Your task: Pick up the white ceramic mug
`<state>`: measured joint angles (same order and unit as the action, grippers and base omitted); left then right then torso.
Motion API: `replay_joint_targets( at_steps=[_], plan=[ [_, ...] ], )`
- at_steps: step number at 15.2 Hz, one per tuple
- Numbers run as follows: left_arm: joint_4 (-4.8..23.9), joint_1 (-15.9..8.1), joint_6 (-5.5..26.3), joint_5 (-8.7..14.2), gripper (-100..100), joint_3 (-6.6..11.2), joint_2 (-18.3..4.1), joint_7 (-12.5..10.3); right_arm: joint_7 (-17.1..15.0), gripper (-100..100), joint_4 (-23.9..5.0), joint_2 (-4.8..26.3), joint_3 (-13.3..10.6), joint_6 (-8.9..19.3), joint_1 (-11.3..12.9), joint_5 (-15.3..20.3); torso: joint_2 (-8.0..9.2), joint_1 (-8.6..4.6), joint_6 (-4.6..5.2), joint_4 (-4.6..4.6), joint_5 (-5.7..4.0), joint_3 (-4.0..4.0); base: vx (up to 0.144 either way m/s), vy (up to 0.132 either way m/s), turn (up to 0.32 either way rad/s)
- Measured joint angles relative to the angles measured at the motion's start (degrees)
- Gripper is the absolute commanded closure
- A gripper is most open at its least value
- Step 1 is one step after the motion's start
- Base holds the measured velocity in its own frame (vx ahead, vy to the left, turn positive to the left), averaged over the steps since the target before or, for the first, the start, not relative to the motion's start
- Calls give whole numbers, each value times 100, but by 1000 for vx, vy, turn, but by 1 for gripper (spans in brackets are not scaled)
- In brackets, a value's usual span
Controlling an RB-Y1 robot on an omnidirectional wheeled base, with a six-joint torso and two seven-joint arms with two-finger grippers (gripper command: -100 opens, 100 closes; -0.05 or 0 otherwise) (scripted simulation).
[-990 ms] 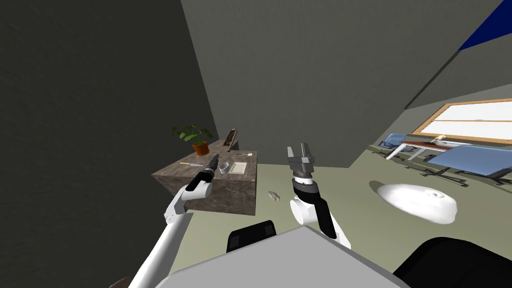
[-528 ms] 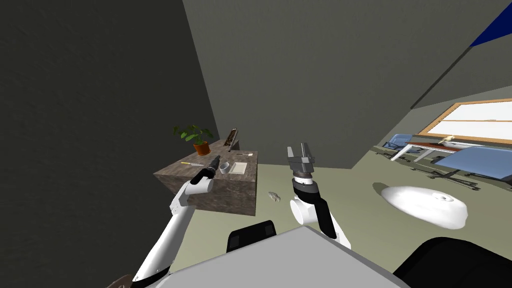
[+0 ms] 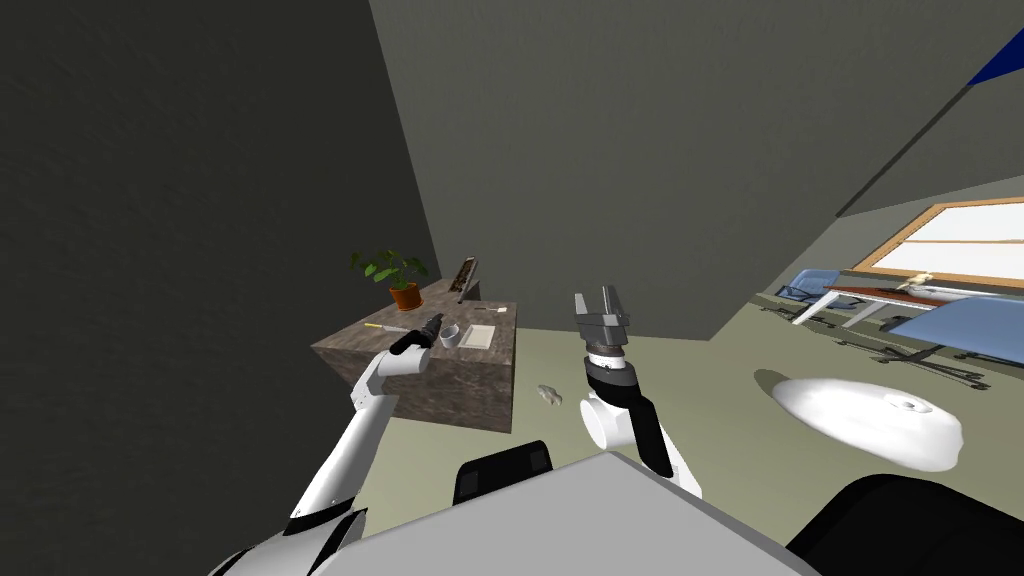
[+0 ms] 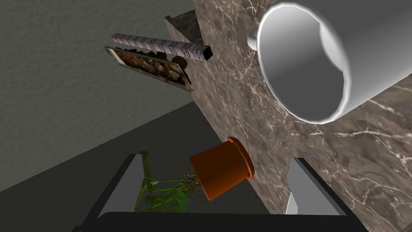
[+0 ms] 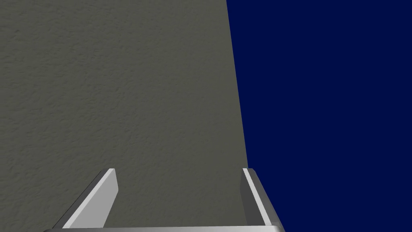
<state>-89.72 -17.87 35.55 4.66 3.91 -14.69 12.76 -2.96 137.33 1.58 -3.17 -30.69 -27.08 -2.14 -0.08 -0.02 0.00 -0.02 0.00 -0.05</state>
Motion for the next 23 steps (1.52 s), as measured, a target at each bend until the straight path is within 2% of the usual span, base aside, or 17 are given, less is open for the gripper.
replay_joint_targets(
  at_steps=[2, 4, 10, 12, 17, 19, 23],
  plan=[
    [237, -216, 207, 10, -100, 15, -8, 22, 0, 0, 0, 0, 0, 0, 0, 0, -3, -1, 0, 0, 0, -2, 18, -9, 34],
    [307, -282, 423, 19, -100, 22, -15, 34, 0, 0, 0, 0, 0, 0, 0, 0, 0, 1, 0, 0, 0, 0, 12, -3, 18],
    [824, -752, 1079, 65, -100, 58, -43, 91, 0, 0, 0, 0, 0, 0, 0, 0, -4, 1, 0, 0, 0, -2, 18, -4, 26],
    [879, -798, 1292, 67, -100, 62, -41, 99, 0, 0, 0, 0, 0, 0, 0, 0, -1, 2, 0, 0, 0, -1, 13, -1, 20],
    [1341, -1240, 1887, 109, -100, 92, -51, 145, 0, 0, 0, 0, 0, 0, 0, 0, -8, 2, 0, -1, 0, -4, 27, -3, 25],
    [1469, -1328, 2098, 113, -100, 96, -51, 154, 0, 0, 0, 0, 0, 0, 0, 0, -4, 2, 0, -1, 0, -3, 18, -1, 12],
    [1811, -1653, 2576, 153, -100, 117, -54, 188, 0, 0, 0, 0, 0, 0, 0, 0, -6, 3, 0, 0, 0, -3, 28, 0, 22]
  ],
)
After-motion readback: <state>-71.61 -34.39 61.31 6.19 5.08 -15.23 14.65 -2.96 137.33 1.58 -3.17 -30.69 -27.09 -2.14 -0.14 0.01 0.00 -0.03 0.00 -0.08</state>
